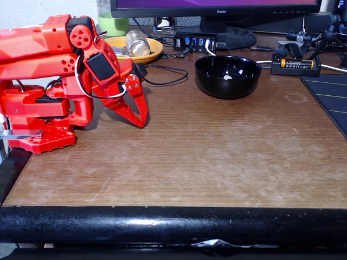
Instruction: Ramasse la gomme et mets-la dans le bol.
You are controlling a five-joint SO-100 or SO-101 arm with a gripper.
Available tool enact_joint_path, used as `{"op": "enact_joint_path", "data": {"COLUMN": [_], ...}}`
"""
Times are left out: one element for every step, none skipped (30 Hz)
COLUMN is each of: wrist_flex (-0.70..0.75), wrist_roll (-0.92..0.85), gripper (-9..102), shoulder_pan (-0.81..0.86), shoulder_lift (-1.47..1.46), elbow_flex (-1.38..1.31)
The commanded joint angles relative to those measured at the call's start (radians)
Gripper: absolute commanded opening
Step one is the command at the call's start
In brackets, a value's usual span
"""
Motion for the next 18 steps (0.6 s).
{"op": "enact_joint_path", "data": {"wrist_flex": [0.018, 0.015, 0.014, 0.012, 0.012, 0.012, 0.011, 0.011, 0.011, 0.011, 0.011, 0.011, 0.011, 0.011, 0.011, 0.009, 0.009, 0.009], "wrist_roll": [-0.009, -0.003, -0.005, -0.006, -0.005, -0.005, -0.006, -0.009, -0.009, -0.009, -0.009, -0.009, -0.008, -0.006, -0.006, -0.006, -0.011, -0.011], "gripper": [-6, -6, -6, -6, -6, -6, -5, -5, -5, -6, -5, -5, -6, -6, -6, -6, -6, -6], "shoulder_pan": [0.003, 0.005, 0.005, 0.005, 0.005, 0.005, 0.005, 0.005, 0.005, 0.005, 0.005, 0.005, 0.005, 0.005, 0.005, 0.005, 0.005, 0.005], "shoulder_lift": [-0.002, -0.002, -0.002, -0.002, -0.002, -0.002, -0.002, -0.002, -0.002, -0.002, -0.002, -0.002, -0.002, -0.002, -0.002, -0.002, -0.002, -0.002], "elbow_flex": [0.017, 0.017, 0.017, 0.017, 0.017, 0.017, 0.017, 0.017, 0.017, 0.017, 0.017, 0.017, 0.017, 0.017, 0.017, 0.017, 0.017, 0.017]}}
